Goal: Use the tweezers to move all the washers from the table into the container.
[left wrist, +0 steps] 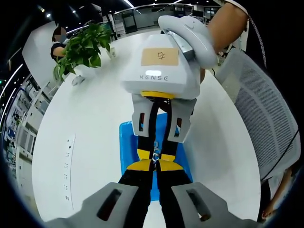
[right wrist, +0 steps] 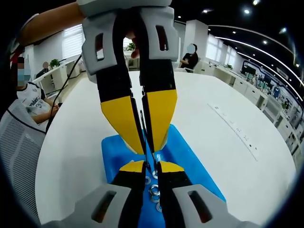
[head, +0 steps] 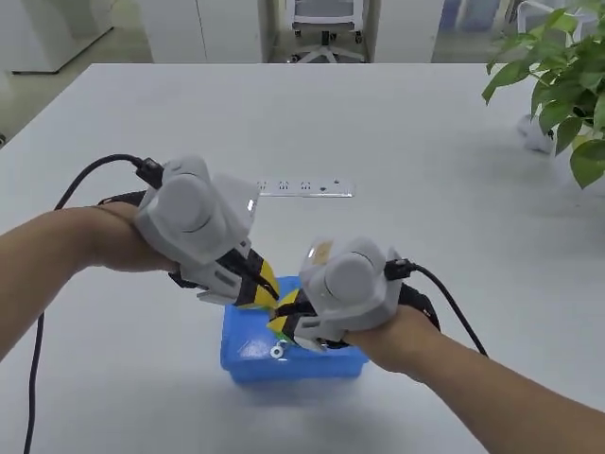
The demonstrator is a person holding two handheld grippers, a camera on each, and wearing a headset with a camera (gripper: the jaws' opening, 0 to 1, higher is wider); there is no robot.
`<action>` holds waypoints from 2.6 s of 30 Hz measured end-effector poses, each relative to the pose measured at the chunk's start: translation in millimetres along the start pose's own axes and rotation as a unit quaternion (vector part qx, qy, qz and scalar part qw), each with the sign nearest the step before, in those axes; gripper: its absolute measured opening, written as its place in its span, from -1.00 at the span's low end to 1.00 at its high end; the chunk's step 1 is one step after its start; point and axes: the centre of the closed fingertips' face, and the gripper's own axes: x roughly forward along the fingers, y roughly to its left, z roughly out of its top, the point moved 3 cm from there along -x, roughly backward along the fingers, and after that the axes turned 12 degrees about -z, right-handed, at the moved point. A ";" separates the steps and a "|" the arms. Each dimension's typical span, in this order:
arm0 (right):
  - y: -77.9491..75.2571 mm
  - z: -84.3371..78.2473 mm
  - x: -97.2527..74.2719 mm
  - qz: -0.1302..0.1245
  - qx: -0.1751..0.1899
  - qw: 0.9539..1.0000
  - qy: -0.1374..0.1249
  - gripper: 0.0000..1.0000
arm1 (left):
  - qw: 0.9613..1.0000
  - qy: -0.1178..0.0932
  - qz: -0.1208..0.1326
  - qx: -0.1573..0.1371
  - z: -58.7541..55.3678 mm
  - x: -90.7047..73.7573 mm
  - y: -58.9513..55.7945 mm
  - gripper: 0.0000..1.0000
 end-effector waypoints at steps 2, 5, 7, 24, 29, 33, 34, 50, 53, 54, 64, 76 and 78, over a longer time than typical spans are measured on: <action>0.1 -0.4 0.1 0.000 0.000 1.000 0.001 -0.78 | 1.000 0.001 0.000 0.000 -0.8 1.0 0.2 -0.88; 0.5 -0.9 0.1 0.001 0.000 1.000 0.002 -0.78 | 1.000 0.001 -0.001 0.000 -1.0 1.3 0.2 -0.88; 0.6 -0.7 -0.2 0.001 -0.002 1.000 0.002 -0.77 | 1.000 0.000 -0.001 0.000 -1.2 0.5 0.5 -0.88; 5.6 9.6 -11.4 0.002 -0.014 1.000 -0.011 -0.77 | 1.000 -0.001 -0.008 0.003 8.0 -10.2 -9.1 -0.88; 5.4 13.1 -16.7 -0.001 -0.019 1.000 -0.017 -0.74 | 1.000 0.000 -0.010 0.007 13.6 -14.4 -12.2 -0.88; 5.6 14.8 -21.1 -0.002 -0.023 1.000 -0.019 -0.72 | 1.000 0.001 -0.011 0.011 17.9 -16.9 -15.1 -0.89; 5.9 15.4 -22.4 -0.002 -0.024 1.000 -0.020 -0.72 | 1.000 0.001 -0.011 0.012 19.5 -18.0 -16.1 -0.89; 15.3 26.8 -38.4 -0.003 -0.040 0.998 -0.037 -0.78 | 1.000 -0.009 -0.008 0.020 36.7 -33.6 -28.6 -0.89; 16.7 27.7 -41.8 -0.004 -0.041 0.998 -0.038 -0.80 | 1.000 -0.007 -0.008 0.021 37.4 -35.4 -30.9 -0.89; 17.2 27.8 -43.1 -0.005 -0.043 0.998 -0.039 -0.82 | 1.000 -0.005 -0.009 0.022 37.7 -35.7 -32.2 -0.89; 23.8 29.7 -62.0 -0.015 -0.053 0.998 -0.040 -0.86 | 0.999 0.012 -0.006 0.052 48.0 -39.5 -46.7 -0.88; 26.5 25.6 -76.7 -0.032 -0.068 0.997 -0.018 -0.87 | 0.997 0.013 0.011 0.079 53.8 -37.2 -53.9 -0.87; 27.2 23.9 -77.4 -0.032 -0.068 0.997 -0.014 -0.87 | 0.997 0.013 0.014 0.080 54.1 -35.9 -55.9 -0.87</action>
